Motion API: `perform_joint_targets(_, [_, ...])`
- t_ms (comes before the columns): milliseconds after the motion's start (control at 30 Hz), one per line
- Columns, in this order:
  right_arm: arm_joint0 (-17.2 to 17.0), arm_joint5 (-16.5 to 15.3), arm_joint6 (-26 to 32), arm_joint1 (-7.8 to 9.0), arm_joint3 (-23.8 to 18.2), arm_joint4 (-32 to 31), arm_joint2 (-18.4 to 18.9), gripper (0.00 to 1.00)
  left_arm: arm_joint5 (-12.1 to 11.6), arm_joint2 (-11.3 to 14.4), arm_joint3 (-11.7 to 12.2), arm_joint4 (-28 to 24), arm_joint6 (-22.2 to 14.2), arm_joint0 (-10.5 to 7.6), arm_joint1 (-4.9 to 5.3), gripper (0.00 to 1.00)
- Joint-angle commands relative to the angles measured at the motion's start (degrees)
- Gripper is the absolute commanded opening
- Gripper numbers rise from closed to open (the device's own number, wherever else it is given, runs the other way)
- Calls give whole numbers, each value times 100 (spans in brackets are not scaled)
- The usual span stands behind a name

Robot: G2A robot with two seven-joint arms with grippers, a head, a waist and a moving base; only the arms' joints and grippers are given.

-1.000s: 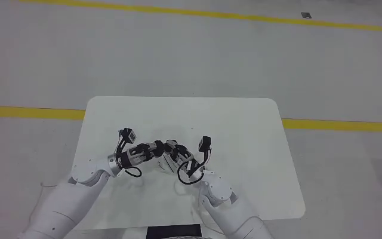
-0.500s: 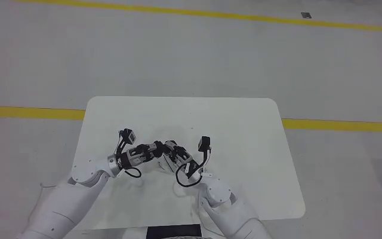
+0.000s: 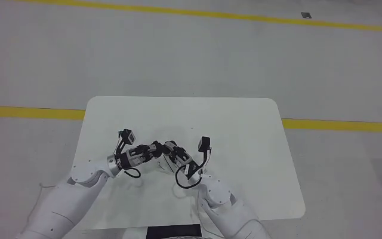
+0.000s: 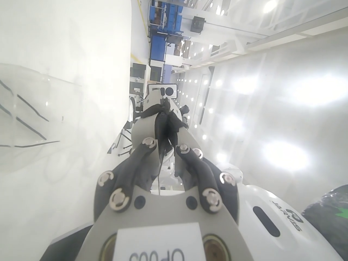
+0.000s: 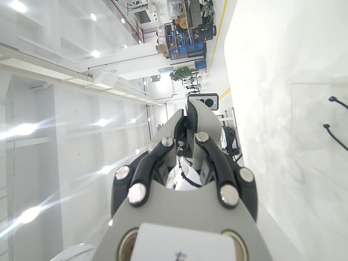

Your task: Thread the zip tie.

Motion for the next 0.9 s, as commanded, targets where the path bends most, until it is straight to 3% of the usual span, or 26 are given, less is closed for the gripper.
perform_joint_targets(0, [-11,5,7,-2,1,3,10,36,-5,-9,-11,-13,-8,6,7,0])
perform_joint_targets(33, [-17,7,7,-3,2,11,18,49,-7,-15,-18,-21,-13,11,11,0])
perform_joint_targets(67, [-27,11,2,-5,1,34,29,100,-12,-21,-29,-30,-22,20,15,0])
perform_joint_targets(367, [-177,72,260,67,-53,255,447,100,-13,-252,-153,-141,-393,193,110,0])
perform_joint_targets(500, [-195,317,1193,152,-94,614,704,100,67,-356,-116,-233,-950,180,167,0])
perform_joint_targets(567, [-187,402,1360,169,-101,639,746,100,148,-355,-101,-149,-1305,121,196,0])
perform_joint_targets(867, [-201,398,1488,165,-105,774,719,100,148,-355,-101,-149,-1305,121,196,0])
